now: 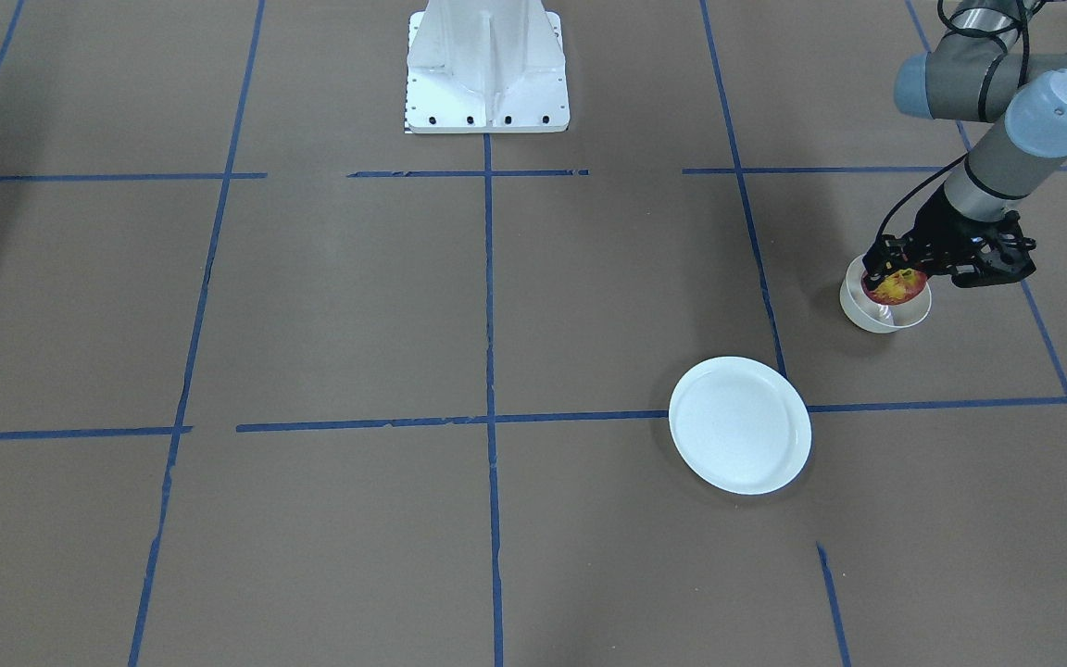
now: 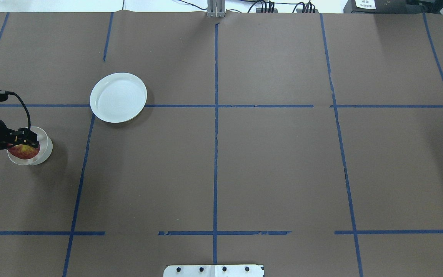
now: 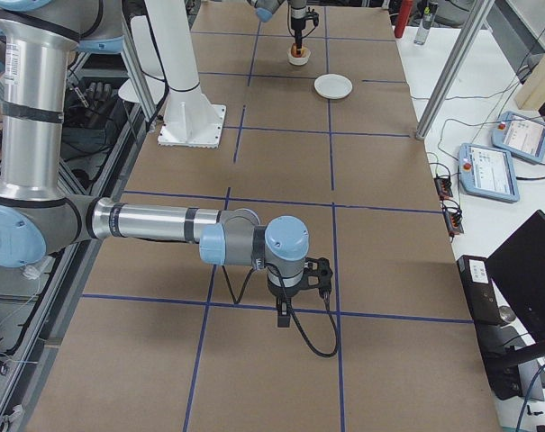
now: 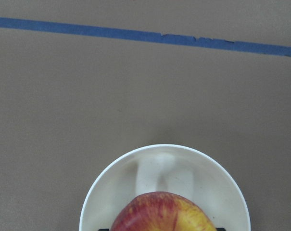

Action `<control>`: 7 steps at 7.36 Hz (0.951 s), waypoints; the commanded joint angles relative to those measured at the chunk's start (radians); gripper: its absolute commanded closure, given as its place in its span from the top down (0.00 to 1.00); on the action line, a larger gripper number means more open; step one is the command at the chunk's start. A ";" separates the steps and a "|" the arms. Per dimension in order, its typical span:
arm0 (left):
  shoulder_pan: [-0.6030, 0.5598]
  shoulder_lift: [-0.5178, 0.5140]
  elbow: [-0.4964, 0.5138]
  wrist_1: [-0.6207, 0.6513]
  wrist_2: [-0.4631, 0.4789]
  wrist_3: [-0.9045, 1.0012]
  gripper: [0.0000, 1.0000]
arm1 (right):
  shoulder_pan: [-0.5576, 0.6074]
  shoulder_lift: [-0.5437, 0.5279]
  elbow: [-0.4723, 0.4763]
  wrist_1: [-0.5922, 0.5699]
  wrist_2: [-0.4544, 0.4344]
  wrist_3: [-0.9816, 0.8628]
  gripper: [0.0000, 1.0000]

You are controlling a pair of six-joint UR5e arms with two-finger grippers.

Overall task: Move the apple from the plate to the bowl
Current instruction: 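Lower the apple into the bowl and open the left gripper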

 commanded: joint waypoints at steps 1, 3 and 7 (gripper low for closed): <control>0.003 -0.001 0.004 0.000 0.000 0.000 0.96 | 0.000 0.000 0.000 0.000 0.000 0.000 1.00; 0.003 -0.003 0.007 0.000 0.000 0.002 0.99 | 0.000 0.000 0.000 0.000 0.000 0.000 1.00; -0.077 0.005 -0.025 0.032 -0.012 0.255 0.99 | 0.000 0.000 0.000 0.000 0.000 0.000 1.00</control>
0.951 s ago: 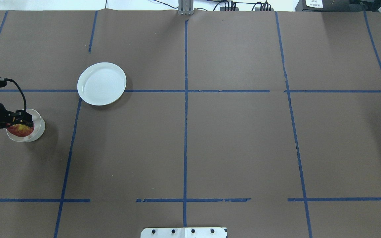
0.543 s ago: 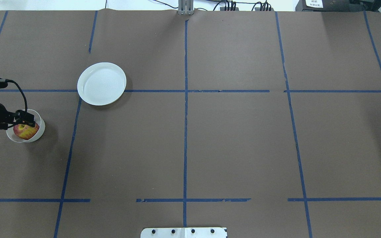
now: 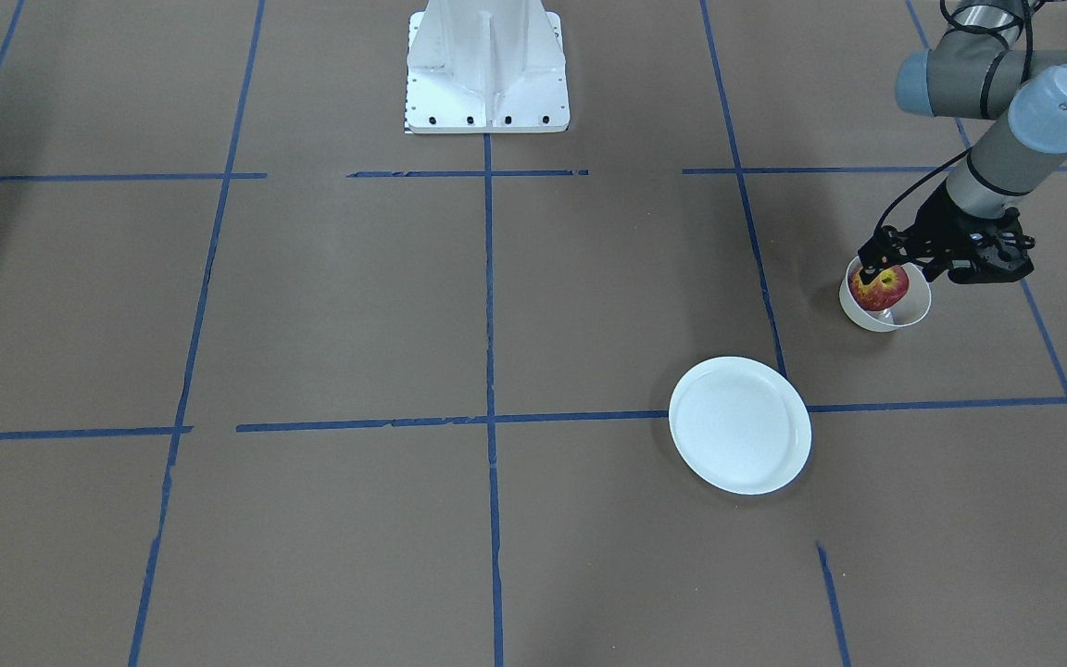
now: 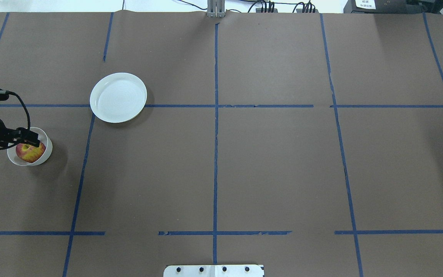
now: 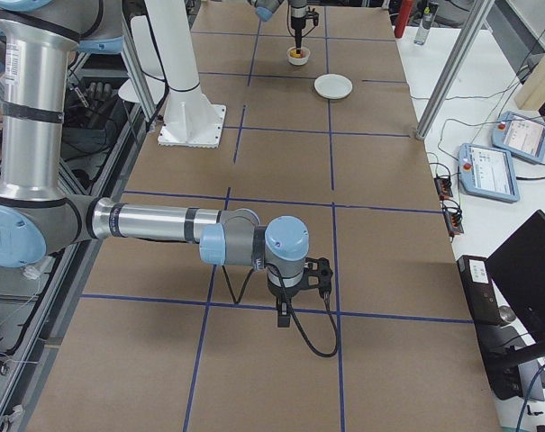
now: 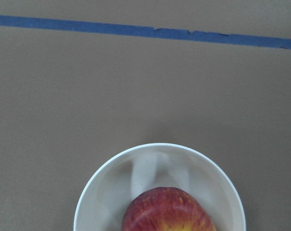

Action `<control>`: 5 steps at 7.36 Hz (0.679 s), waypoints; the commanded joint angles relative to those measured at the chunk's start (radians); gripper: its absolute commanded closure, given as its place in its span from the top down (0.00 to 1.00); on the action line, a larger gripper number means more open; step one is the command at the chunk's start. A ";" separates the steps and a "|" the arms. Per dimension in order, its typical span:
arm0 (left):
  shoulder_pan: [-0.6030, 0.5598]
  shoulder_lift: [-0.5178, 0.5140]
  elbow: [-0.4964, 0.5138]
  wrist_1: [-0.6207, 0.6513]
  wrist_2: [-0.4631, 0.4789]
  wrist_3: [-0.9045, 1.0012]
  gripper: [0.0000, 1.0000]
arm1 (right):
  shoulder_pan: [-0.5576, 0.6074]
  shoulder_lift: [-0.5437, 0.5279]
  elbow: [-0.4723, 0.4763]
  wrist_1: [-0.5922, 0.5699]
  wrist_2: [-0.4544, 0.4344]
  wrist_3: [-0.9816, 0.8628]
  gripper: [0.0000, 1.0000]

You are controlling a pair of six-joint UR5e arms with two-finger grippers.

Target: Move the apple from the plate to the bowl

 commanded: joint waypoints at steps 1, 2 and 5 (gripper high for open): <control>-0.138 -0.009 -0.009 0.113 -0.004 0.295 0.99 | 0.000 0.000 0.000 0.000 0.000 0.000 1.00; -0.224 -0.017 -0.007 0.215 -0.005 0.477 0.99 | 0.000 0.000 0.000 0.000 0.000 0.000 1.00; -0.537 -0.031 -0.009 0.455 -0.194 0.819 1.00 | 0.000 0.000 0.000 0.000 0.000 0.000 1.00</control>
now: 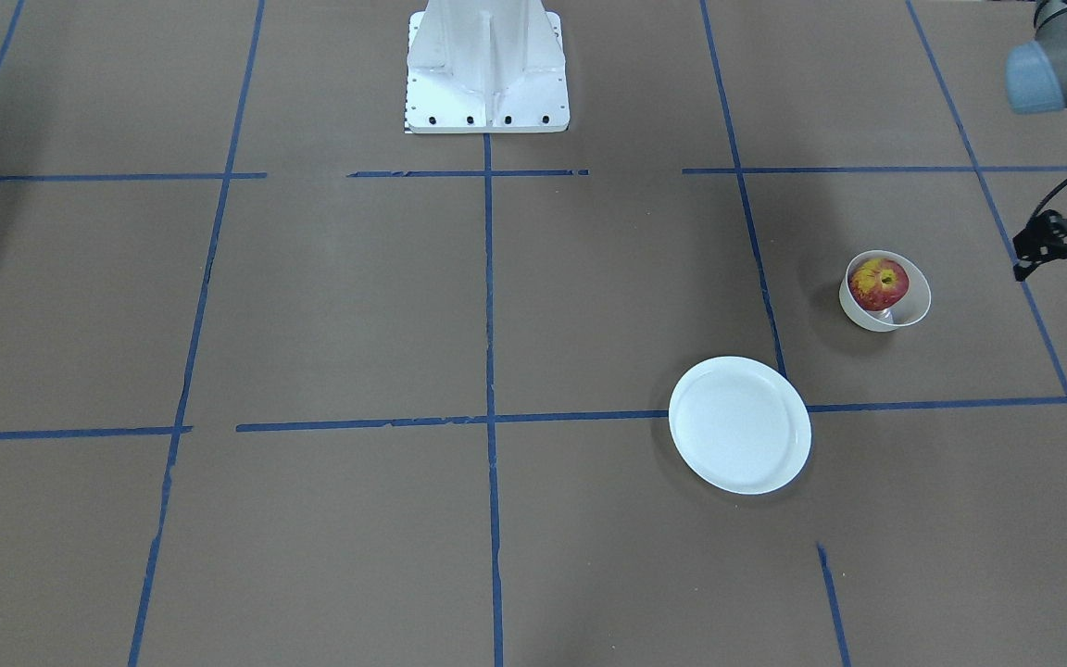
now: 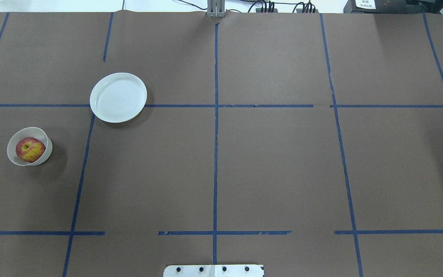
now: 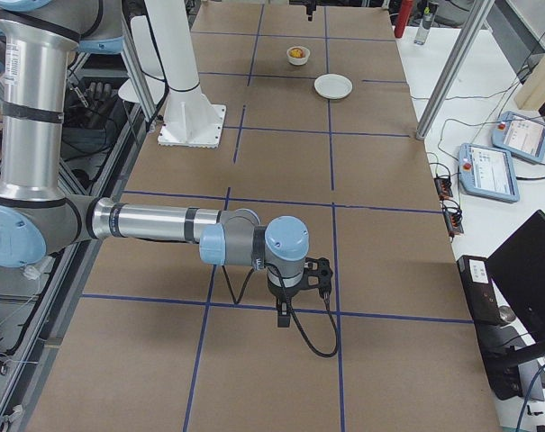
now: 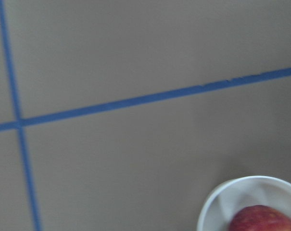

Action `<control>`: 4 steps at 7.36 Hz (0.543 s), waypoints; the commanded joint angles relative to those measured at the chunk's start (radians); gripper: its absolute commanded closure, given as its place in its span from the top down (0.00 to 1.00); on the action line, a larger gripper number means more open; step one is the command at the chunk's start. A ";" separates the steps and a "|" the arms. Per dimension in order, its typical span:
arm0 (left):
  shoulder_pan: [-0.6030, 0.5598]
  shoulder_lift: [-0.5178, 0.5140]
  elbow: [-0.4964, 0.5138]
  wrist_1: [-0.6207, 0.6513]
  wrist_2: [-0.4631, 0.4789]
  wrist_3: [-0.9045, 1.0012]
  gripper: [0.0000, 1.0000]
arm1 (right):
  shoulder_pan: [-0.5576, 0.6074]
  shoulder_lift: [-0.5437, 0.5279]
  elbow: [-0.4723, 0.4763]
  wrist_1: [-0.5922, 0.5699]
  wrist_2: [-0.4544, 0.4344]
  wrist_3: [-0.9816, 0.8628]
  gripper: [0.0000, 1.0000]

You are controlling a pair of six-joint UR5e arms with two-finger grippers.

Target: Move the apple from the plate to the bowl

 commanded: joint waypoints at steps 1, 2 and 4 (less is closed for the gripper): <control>-0.183 0.015 0.018 0.101 -0.080 0.131 1.00 | 0.000 -0.001 0.000 0.001 0.000 0.000 1.00; -0.215 0.057 0.029 0.099 -0.080 0.132 1.00 | 0.000 0.001 0.000 0.001 0.000 0.000 1.00; -0.216 0.079 0.055 0.101 -0.091 0.132 1.00 | 0.000 0.000 0.000 0.001 0.000 0.000 1.00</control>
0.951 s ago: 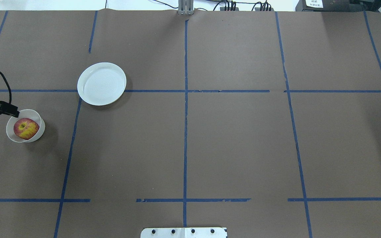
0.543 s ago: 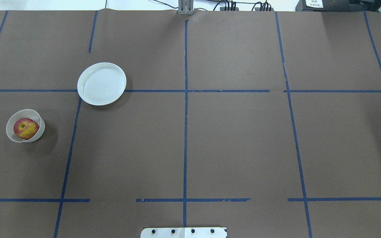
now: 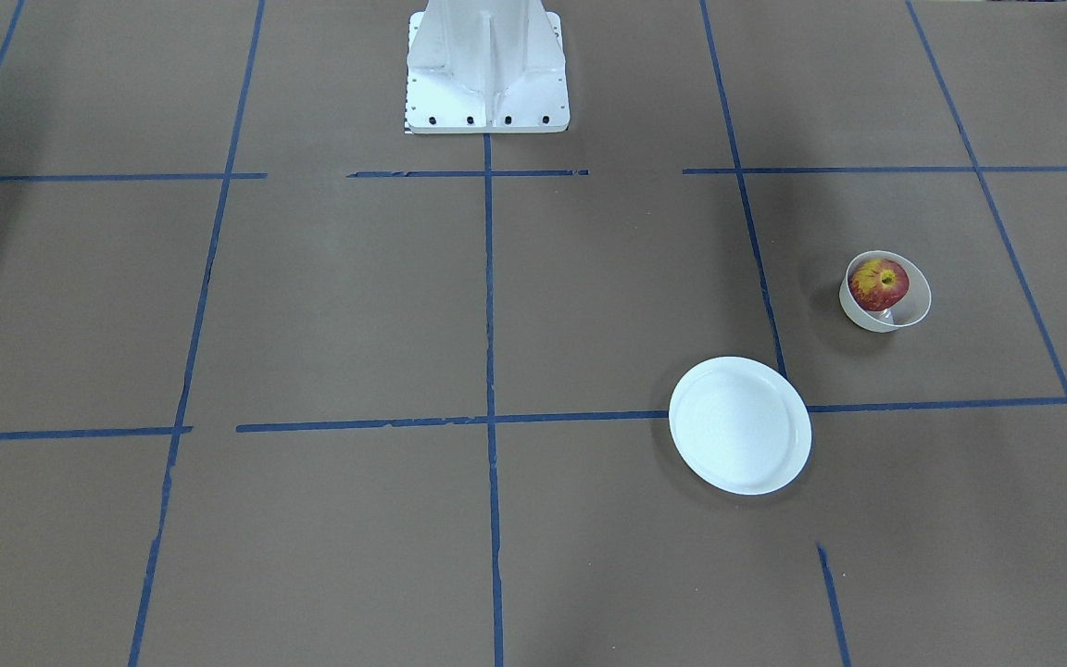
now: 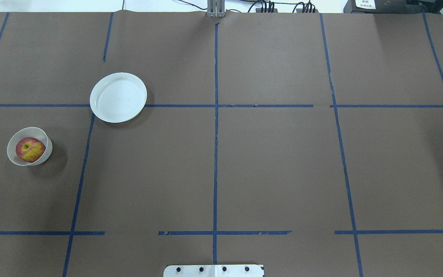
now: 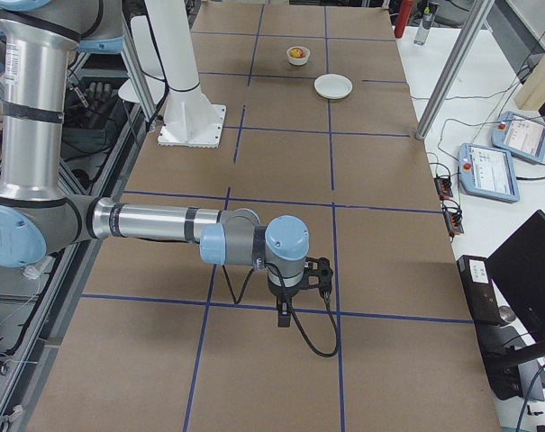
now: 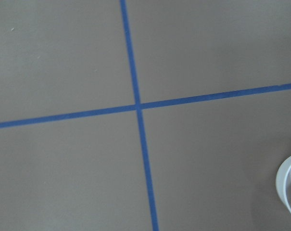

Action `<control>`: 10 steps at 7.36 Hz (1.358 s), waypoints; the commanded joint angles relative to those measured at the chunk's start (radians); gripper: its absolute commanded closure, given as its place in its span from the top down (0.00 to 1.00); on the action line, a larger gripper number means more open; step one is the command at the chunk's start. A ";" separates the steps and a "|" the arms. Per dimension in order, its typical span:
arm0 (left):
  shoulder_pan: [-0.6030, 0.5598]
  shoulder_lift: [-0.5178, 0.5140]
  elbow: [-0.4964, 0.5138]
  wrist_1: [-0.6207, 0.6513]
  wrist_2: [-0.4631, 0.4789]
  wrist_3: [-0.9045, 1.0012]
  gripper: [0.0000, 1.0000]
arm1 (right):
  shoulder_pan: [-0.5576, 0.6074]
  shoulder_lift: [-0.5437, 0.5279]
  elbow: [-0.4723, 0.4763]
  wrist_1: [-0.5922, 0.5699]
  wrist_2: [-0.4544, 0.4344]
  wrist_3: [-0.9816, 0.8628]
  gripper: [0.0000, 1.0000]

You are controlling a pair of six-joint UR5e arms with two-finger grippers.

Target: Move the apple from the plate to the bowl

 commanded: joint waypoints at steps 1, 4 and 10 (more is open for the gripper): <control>-0.007 0.017 0.016 -0.008 0.005 0.002 1.00 | 0.000 -0.001 0.000 0.001 0.000 0.000 1.00; -0.005 0.002 0.018 -0.012 -0.002 0.004 1.00 | 0.000 -0.001 0.000 0.001 0.000 0.000 1.00; -0.005 0.002 0.007 -0.010 -0.004 0.004 1.00 | 0.000 0.001 0.000 0.001 0.000 0.000 1.00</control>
